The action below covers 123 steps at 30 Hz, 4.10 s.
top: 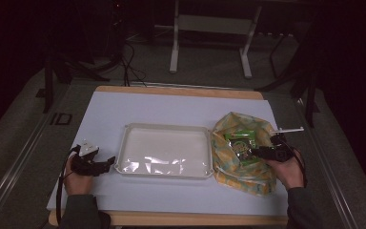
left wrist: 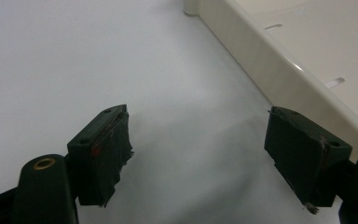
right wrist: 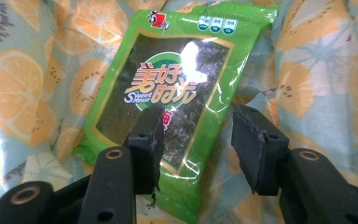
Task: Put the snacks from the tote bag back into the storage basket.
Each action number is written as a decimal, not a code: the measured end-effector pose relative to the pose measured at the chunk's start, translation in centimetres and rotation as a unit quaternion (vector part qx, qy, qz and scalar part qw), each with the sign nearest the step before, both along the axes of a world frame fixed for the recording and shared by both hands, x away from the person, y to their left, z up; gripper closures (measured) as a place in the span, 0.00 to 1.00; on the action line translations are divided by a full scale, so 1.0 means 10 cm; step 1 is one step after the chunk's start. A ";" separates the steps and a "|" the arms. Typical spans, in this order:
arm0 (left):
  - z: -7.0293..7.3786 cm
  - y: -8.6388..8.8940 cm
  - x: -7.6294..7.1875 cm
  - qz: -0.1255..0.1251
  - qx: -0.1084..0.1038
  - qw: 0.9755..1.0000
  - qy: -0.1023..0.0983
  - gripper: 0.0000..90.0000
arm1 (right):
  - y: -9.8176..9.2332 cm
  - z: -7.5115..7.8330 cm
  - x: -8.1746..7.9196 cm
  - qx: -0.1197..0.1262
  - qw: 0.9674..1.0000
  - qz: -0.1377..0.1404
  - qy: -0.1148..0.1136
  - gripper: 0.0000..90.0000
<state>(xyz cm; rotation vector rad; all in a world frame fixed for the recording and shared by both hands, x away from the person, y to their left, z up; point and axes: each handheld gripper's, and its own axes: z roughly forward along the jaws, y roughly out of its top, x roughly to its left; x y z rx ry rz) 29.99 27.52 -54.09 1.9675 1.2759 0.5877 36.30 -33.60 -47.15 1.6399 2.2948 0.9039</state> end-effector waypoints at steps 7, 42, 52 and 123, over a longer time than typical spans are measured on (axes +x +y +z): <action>0.00 0.00 0.00 0.000 0.000 1.000 0.001 0.25 | 0.03 -0.06 0.05 -0.003 1.000 -0.001 0.016 0.52; 0.00 0.00 0.00 -0.002 0.000 1.000 0.001 0.25 | 0.02 -0.32 0.16 0.092 0.993 0.006 0.079 0.48; 0.00 -0.01 0.00 -0.003 0.002 1.000 0.000 0.25 | 0.07 -0.12 0.10 0.145 0.988 0.025 0.040 0.58; 0.00 -0.01 0.00 -0.004 0.004 1.000 -0.001 0.25 | -0.05 0.59 0.01 0.132 0.990 -0.047 -0.001 0.81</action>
